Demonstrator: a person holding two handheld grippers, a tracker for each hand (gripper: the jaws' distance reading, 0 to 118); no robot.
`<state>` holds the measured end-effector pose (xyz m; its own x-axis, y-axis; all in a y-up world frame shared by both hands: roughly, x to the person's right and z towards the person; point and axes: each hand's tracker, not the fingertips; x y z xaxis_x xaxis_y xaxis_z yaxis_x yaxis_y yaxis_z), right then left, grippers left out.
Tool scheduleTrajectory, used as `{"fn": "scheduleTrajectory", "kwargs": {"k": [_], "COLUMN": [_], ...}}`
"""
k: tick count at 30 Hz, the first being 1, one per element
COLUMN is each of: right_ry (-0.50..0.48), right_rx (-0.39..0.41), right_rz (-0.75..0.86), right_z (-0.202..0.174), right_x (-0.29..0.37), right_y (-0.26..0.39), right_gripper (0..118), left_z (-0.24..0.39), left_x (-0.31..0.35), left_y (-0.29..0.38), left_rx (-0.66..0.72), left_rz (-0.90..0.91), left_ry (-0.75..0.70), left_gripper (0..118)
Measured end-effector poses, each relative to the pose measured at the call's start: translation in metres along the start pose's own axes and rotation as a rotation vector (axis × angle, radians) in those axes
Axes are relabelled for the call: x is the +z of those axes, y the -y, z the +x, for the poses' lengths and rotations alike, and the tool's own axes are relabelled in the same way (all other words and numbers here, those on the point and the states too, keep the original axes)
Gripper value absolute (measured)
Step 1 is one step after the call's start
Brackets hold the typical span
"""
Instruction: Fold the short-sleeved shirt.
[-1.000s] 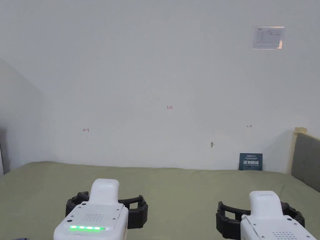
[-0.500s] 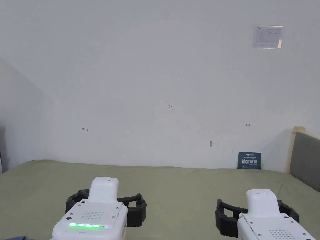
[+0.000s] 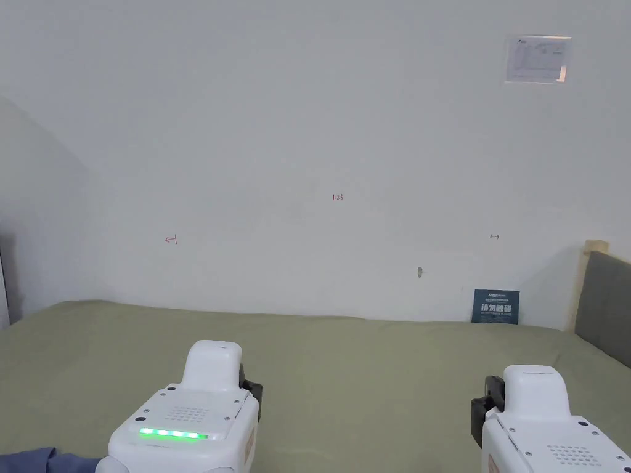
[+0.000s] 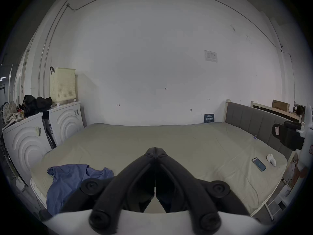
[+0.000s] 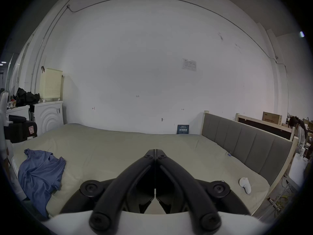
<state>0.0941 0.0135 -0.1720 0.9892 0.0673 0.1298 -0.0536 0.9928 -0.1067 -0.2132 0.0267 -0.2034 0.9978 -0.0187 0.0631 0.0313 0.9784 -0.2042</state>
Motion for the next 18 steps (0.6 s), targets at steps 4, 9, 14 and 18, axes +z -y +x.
{"fn": "scheduleTrajectory", "kwargs": {"k": [4,9,14,18], "right_ry": [-0.005,-0.081,-0.283,-0.457], "right_rx": [0.020,0.046,0.028,0.007], "right_rz": [-0.023,-0.047,-0.053,-0.055], "right_z": [-0.006,-0.037,-0.111,-0.184], "right_x": [-0.003,-0.016,-0.031,-0.033], "right_y": [0.002,0.007,0.008,0.006], "right_gripper": [0,0,0,0], "left_z": [-0.012,-0.057,-0.132,-0.195], "left_x": [0.002,0.010,0.039,0.076], "left_y": [0.001,0.002,0.007,0.013], "left_rx": [-0.003,0.045,0.075,0.090], "left_rz": [-0.005,-0.029,-0.042,-0.058], "left_ry": [-0.013,-0.088,-0.267,-0.428], "left_gripper": [0,0,0,0]}}
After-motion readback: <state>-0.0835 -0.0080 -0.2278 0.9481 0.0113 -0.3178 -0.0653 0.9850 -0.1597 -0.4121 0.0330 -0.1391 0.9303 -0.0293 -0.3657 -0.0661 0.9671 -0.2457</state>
